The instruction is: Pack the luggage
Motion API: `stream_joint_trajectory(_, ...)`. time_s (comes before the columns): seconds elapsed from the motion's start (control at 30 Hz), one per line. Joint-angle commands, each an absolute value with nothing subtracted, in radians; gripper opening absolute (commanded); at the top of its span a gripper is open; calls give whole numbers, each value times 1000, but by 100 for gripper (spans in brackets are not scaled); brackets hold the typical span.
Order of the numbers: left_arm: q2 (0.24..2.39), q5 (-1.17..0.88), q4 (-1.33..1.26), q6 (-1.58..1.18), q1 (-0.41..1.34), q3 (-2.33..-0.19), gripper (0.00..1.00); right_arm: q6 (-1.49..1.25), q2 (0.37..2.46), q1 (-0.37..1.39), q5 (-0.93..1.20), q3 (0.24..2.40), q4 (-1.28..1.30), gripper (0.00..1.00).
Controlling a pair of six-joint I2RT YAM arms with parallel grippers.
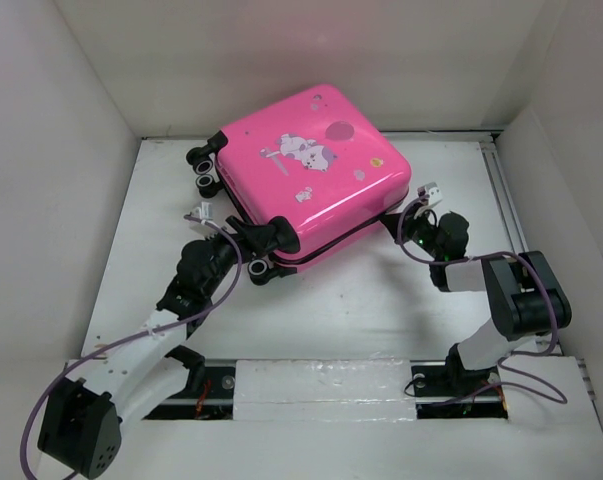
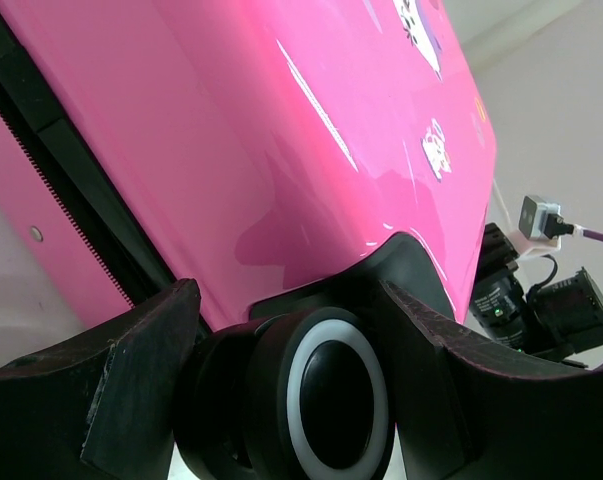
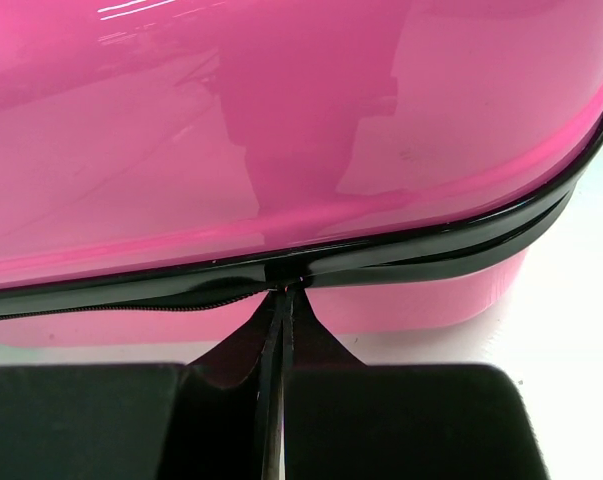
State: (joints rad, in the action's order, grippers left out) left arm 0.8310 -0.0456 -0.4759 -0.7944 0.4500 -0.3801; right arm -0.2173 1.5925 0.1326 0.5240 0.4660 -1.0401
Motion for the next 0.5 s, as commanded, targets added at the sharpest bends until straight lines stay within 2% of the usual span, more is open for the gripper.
stream_joint_trajectory(0.0, 827, -91, -594, -818, 459, -443, 0, -238, 1585, 153, 532, 496, -1121, 0)
stream_joint_trajectory(0.13, 874, -118, -629, -818, 459, -443, 0, -259, 1566, 222, 499, 439, -1132, 0)
stream_joint_trajectory(0.27, 940, -139, -685, -836, 478, -452, 0, -268, 1545, 392, 419, 403, -1100, 0)
stream_joint_trajectory(0.47, 1011, -69, -695, -813, 566, -521, 0, -278, 1427, 592, 301, 359, -1019, 0)
